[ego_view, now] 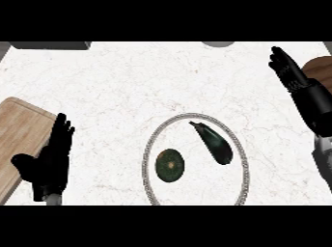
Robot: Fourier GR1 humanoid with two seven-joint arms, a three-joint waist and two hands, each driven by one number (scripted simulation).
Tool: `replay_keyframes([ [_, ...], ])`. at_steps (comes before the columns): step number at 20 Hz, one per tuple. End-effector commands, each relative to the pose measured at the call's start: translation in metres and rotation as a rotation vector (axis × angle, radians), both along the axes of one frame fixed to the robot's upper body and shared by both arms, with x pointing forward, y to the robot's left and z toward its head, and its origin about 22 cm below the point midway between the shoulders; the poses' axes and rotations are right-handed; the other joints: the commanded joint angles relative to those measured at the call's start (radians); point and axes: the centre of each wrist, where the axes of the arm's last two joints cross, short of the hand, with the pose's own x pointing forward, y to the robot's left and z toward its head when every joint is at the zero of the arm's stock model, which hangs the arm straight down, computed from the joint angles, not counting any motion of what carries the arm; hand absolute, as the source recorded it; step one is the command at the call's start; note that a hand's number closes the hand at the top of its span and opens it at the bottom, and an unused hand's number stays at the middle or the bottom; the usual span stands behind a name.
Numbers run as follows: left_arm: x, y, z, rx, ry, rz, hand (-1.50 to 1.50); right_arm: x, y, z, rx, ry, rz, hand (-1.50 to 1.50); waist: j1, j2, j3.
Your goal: Pick the squash from the placemat and place it in the bowl
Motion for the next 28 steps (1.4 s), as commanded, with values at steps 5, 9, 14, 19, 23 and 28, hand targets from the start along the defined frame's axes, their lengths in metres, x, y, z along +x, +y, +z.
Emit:
replay_keyframes([
  [5, 0.044, 0.019, 0.061, 0.284, -0.216, -0.100, 0.00, -0.004, 0.057, -0.045, 0.406, 0.057, 0.437, 1.50, 0.006, 0.008, 0.023],
  [9, 0.050, 0.022, 0.075, 0.337, -0.218, -0.161, 0.00, -0.011, 0.024, -0.098, 0.345, 0.010, -0.095, -1.50, -0.002, 0.008, 0.019],
  [14, 0.065, 0.018, 0.068, 0.332, -0.169, -0.183, 0.00, -0.018, 0.014, -0.115, 0.326, -0.152, 0.292, -1.50, -0.002, 0.002, 0.015],
  [19, 0.055, 0.019, 0.080, 0.329, -0.170, -0.155, 0.00, -0.032, 0.006, -0.075, 0.014, -0.152, 0.345, -1.50, -0.009, -0.010, 0.013],
  [23, 0.059, 0.013, 0.080, 0.336, -0.183, -0.170, 0.00, -0.022, 0.006, -0.042, -0.193, -0.101, 0.376, -1.50, -0.007, -0.008, 0.013],
  [28, 0.065, 0.018, 0.092, 0.333, -0.182, -0.178, 0.00, -0.013, 0.051, 0.006, -0.453, -0.074, 0.400, -1.50, 0.001, -0.008, 0.012],
])
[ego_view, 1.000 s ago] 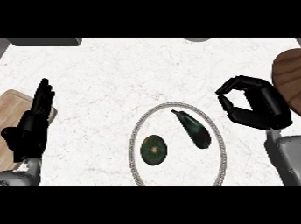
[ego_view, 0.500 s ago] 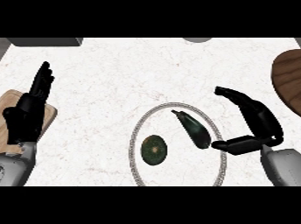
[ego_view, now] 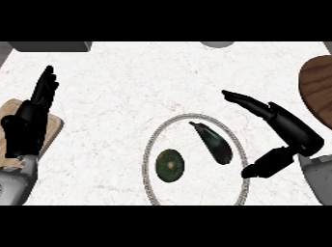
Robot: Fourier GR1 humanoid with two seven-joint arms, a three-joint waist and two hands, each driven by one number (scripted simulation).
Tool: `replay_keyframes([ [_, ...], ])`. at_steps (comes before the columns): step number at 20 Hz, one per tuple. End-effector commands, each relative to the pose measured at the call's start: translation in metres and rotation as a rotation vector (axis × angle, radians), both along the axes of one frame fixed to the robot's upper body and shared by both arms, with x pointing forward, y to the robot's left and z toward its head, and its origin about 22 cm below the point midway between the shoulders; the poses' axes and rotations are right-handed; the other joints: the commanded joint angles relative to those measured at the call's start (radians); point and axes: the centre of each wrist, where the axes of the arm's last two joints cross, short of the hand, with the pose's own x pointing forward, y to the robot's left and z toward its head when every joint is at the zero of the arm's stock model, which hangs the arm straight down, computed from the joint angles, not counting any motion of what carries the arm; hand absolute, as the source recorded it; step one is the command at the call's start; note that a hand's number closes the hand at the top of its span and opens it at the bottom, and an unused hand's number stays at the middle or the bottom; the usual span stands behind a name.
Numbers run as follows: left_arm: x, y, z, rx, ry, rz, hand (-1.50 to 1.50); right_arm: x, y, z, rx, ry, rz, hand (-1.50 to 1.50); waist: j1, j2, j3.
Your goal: Pick the squash from the placemat and place it in the bowl
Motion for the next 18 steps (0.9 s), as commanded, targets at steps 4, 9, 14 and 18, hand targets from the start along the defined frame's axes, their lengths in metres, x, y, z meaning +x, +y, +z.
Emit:
replay_keyframes([
  [4, -0.004, -0.018, -0.010, -0.012, -0.007, -0.017, 0.00, -0.010, 0.071, 0.026, -0.280, 0.026, 0.071, -1.50, 0.007, 0.002, 0.000],
  [9, 0.001, 0.002, 0.012, 0.003, -0.007, -0.006, 0.00, -0.020, 0.107, 0.039, -0.363, 0.084, 0.143, -1.50, 0.007, 0.002, 0.001],
  [14, -0.006, -0.006, 0.010, -0.007, -0.020, -0.002, 0.00, -0.021, 0.119, 0.020, -0.440, 0.118, 0.171, -1.50, 0.006, 0.003, 0.002],
  [18, -0.001, 0.001, 0.004, 0.001, -0.014, -0.004, 0.00, -0.033, 0.156, 0.000, -0.577, 0.151, 0.164, -1.50, 0.007, 0.004, 0.001],
])
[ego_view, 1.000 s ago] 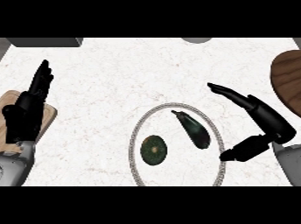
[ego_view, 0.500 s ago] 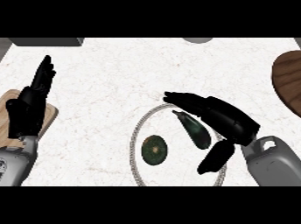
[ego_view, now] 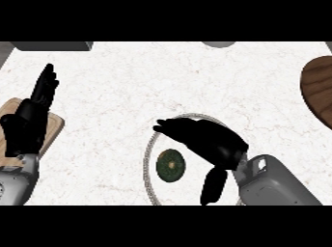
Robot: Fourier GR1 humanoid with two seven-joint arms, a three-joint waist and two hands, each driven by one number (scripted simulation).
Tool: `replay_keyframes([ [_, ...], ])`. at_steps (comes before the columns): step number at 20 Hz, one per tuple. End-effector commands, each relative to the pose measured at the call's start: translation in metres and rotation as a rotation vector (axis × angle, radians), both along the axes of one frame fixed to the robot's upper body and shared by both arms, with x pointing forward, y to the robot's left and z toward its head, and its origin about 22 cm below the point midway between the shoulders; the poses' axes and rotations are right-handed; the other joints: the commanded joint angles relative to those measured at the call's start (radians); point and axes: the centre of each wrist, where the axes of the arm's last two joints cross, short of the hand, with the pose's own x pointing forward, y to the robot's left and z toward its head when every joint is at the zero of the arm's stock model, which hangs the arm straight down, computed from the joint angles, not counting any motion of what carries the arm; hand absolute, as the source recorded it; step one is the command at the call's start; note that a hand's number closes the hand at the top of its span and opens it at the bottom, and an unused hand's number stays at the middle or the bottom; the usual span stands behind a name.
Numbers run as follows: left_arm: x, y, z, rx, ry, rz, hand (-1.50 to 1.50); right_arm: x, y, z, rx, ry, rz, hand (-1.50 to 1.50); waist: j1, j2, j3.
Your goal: Pick the squash from the placemat and place it in the bowl
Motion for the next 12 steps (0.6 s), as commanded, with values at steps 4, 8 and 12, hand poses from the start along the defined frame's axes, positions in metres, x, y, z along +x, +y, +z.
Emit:
replay_keyframes([
  [4, 0.012, 0.003, -0.026, 0.006, 0.018, 0.018, 0.00, -0.010, 0.040, -0.035, -0.172, 0.020, -0.029, -1.50, -0.006, 0.004, 0.000],
  [8, 0.008, -0.006, -0.008, 0.003, 0.009, -0.006, 0.00, 0.012, 0.020, -0.033, -0.166, 0.027, -0.055, -1.50, -0.004, 0.001, 0.000],
  [12, 0.012, 0.023, 0.003, -0.005, 0.007, -0.005, 0.00, 0.019, 0.049, -0.050, -0.177, 0.035, -0.049, -1.50, -0.001, 0.002, 0.000],
])
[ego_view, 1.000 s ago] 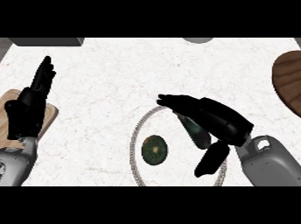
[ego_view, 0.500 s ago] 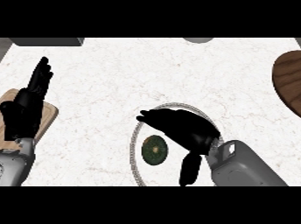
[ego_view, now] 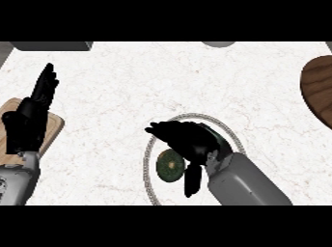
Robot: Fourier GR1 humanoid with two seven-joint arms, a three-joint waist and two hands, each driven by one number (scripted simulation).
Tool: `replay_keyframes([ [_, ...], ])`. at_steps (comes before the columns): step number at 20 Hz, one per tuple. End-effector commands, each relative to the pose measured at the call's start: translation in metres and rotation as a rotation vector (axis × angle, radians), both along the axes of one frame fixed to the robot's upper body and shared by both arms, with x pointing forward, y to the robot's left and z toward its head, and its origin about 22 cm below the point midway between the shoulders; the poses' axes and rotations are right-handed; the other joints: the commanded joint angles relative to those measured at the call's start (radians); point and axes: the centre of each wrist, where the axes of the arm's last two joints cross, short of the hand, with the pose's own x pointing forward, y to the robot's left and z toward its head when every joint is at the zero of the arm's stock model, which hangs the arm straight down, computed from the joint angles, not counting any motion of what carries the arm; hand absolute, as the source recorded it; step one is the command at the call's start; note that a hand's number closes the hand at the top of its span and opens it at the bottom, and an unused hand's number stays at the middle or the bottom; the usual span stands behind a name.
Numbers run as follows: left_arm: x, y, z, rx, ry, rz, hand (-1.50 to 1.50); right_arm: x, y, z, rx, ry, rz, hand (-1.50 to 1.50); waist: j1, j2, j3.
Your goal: Pick the squash from the placemat and place it in the bowl
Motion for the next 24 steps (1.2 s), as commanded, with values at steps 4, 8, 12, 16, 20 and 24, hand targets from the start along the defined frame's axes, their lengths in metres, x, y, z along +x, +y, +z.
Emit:
replay_keyframes([
  [4, 0.013, -0.012, -0.009, 0.005, -0.006, 0.006, 0.00, 0.003, -0.009, -0.014, 0.004, 0.029, 0.012, -1.50, -0.006, 0.000, 0.000],
  [8, 0.000, 0.004, 0.005, -0.006, 0.012, -0.016, 0.00, 0.008, 0.020, -0.035, -0.027, 0.023, 0.022, -1.50, 0.002, 0.000, 0.000],
  [12, 0.010, 0.015, 0.005, -0.001, 0.005, -0.010, 0.00, 0.020, 0.015, -0.048, -0.062, 0.005, 0.076, 1.50, 0.001, 0.001, 0.000],
  [16, 0.000, 0.013, 0.003, 0.015, -0.021, -0.001, 0.00, 0.009, 0.002, -0.059, -0.036, -0.068, 0.106, 1.50, -0.001, 0.000, 0.000],
  [20, 0.019, -0.010, -0.013, 0.010, -0.004, -0.006, 0.00, -0.017, 0.027, -0.050, 0.001, -0.083, 0.116, 1.50, -0.007, 0.000, 0.000],
  [24, -0.013, 0.000, 0.005, -0.001, 0.007, -0.016, 0.00, 0.003, 0.013, -0.083, 0.038, -0.081, 0.121, 1.50, 0.005, 0.000, 0.000],
])
